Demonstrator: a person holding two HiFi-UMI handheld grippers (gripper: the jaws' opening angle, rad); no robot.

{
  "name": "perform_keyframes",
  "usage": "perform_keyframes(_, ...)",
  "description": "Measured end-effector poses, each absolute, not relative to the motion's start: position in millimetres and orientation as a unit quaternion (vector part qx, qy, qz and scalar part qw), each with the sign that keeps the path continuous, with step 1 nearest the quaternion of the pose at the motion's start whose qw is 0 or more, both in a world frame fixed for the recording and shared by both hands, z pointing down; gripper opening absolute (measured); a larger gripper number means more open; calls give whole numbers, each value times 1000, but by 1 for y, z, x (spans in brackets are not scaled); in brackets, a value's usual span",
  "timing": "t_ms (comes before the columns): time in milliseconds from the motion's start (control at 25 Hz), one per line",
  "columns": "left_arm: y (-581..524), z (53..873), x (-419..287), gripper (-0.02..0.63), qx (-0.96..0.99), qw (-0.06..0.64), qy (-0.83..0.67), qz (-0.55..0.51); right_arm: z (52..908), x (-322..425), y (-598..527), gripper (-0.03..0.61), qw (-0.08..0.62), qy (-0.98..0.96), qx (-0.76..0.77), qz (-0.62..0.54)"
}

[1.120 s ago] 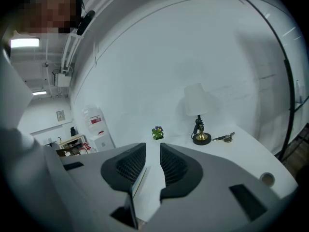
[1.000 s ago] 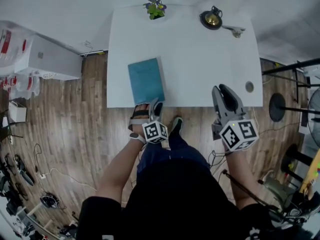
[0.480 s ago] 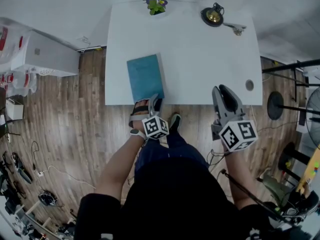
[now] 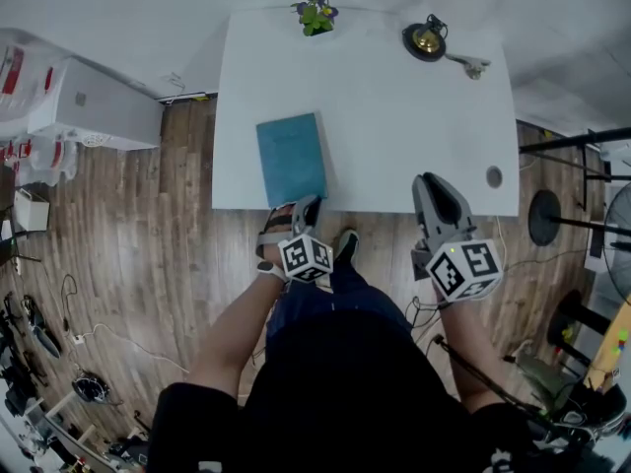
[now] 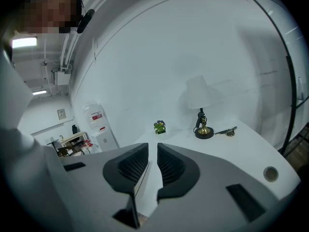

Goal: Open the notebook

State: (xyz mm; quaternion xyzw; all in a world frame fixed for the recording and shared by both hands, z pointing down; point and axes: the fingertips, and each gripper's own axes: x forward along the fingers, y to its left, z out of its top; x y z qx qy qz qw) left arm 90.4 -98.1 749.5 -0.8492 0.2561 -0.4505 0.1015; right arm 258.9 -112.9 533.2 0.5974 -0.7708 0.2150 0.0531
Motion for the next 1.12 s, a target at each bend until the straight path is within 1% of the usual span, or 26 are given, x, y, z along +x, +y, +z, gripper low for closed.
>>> perform_keyframes(360, -101, 712, 72, 14, -866, 32, 328, -376, 530, 243, -126, 58, 52, -788, 574, 216)
perform_keyframes(840, -106, 657, 10, 8, -872, -139, 430, -187, 520, 208, -135, 44, 42, -811, 540, 222)
perform_keyframes(960, -106, 648, -9, 8, -860, -167, 455, -158, 518, 199, -137, 44, 41, -815, 534, 221)
perform_keyframes(1120, -105, 643, -36, 8, -846, -187, 479, -139, 517, 186, -140, 41, 40, -819, 527, 221)
